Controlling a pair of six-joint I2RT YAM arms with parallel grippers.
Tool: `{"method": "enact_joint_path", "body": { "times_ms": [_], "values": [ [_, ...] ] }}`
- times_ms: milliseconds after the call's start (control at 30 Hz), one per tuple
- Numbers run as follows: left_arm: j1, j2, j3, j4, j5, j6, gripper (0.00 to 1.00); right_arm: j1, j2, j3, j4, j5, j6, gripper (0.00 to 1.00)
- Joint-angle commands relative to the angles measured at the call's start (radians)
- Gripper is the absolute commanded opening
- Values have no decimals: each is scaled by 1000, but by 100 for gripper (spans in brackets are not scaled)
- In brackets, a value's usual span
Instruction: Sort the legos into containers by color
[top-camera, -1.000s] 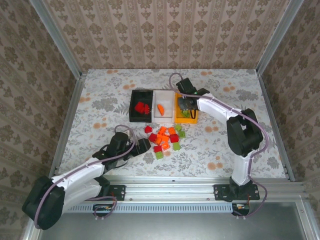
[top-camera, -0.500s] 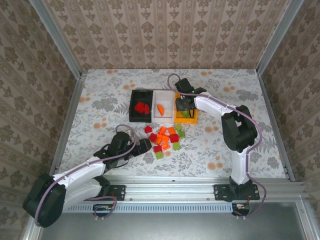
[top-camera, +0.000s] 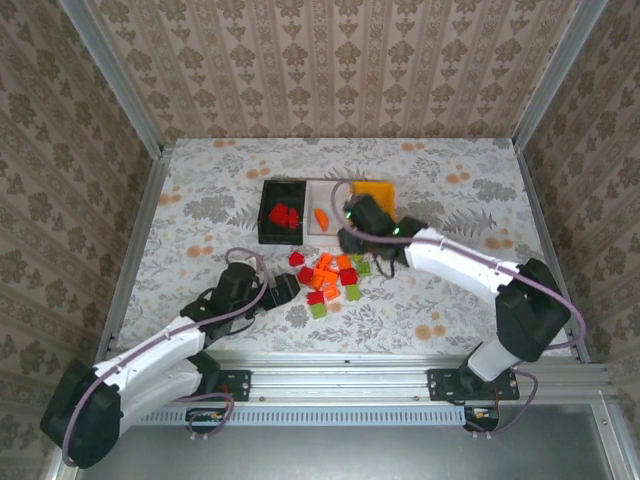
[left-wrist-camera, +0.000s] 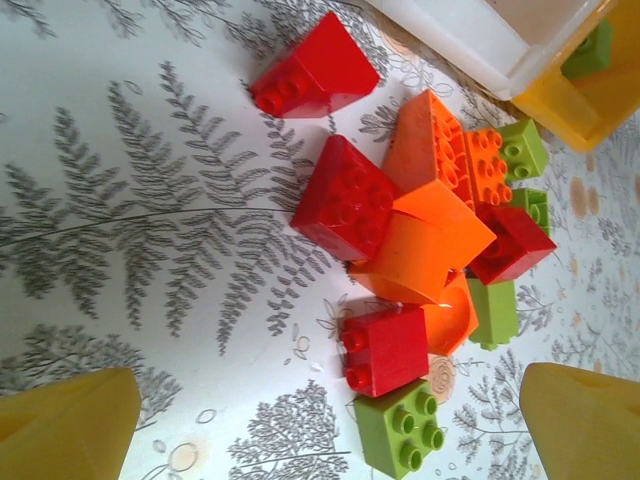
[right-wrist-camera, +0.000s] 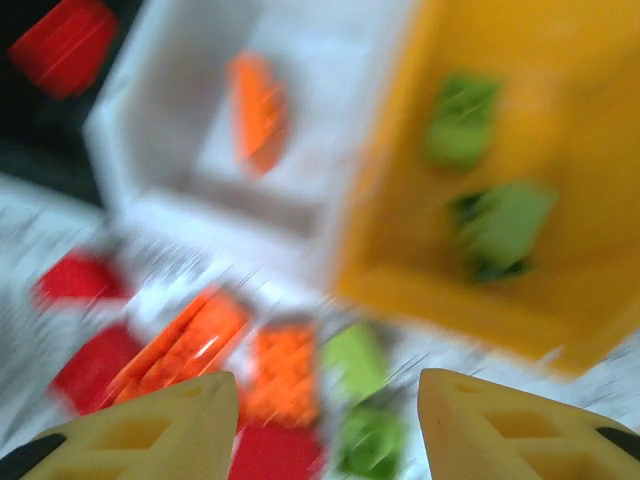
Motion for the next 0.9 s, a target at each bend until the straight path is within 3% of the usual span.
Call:
{"method": "enact_joint_path", "body": {
  "times_ms": [0, 100, 233, 533, 633, 867],
  "values": [
    [37, -59, 17, -130, -82, 23, 100, 159, 30, -85, 44, -10, 180, 58],
    [112, -103, 8, -181, -60, 22, 100, 269, 86, -64, 21, 26, 228, 64],
    [187, -138, -6, -209, 1, 32, 100, 324, 128, -67, 18, 12, 302, 65],
    [194, -145, -35, -154, 39, -5, 100, 380, 255, -20, 15, -10, 340, 64],
    [194, -143, -38, -152, 42, -5, 100, 381, 277, -15, 29, -20, 343, 58],
    [194, -133, -43, -140, 39, -3, 100, 399, 293, 7, 0, 36, 330, 32]
  ]
}}
